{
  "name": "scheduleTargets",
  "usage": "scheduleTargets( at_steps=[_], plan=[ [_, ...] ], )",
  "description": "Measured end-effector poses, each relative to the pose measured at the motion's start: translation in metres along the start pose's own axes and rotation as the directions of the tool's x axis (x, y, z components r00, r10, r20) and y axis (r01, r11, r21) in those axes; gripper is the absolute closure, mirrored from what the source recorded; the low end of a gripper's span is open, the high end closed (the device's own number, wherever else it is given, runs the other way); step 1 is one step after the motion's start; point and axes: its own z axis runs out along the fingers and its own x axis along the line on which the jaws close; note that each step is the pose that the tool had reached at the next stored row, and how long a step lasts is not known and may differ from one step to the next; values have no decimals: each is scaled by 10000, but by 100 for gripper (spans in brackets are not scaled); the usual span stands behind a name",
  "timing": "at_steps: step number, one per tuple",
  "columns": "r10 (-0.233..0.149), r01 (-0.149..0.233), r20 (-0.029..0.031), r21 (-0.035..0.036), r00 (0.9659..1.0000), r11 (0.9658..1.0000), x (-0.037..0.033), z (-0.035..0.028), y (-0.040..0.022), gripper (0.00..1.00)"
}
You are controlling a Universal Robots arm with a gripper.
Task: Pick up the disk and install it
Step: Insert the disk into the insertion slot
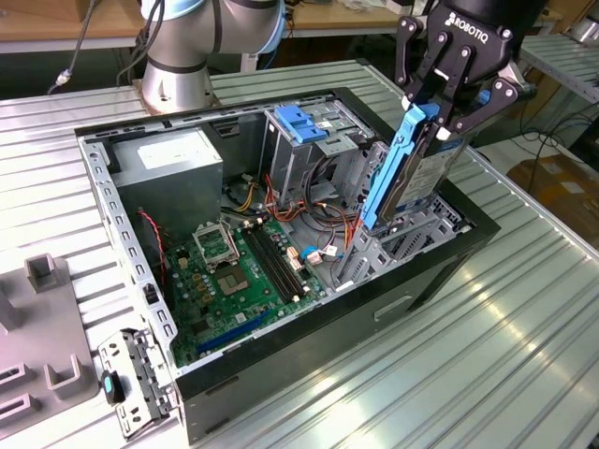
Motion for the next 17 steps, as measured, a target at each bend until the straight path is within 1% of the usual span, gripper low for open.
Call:
scheduleTargets(
  at_steps=[12, 14, 15, 16, 17],
  plan=[
    [-3, 3, 2, 0, 10000, 10000, 4, 6, -13, 63],
    [-2, 2, 3, 1, 10000, 10000, 4, 15, -34, 63],
    [-2, 2, 3, 1, 10000, 10000, 2, 24, -60, 63],
    [-2, 2, 4, 1, 10000, 10000, 1, 48, -82, 63],
    [-2, 2, 3, 1, 10000, 10000, 0, 56, -91, 63]
  ],
)
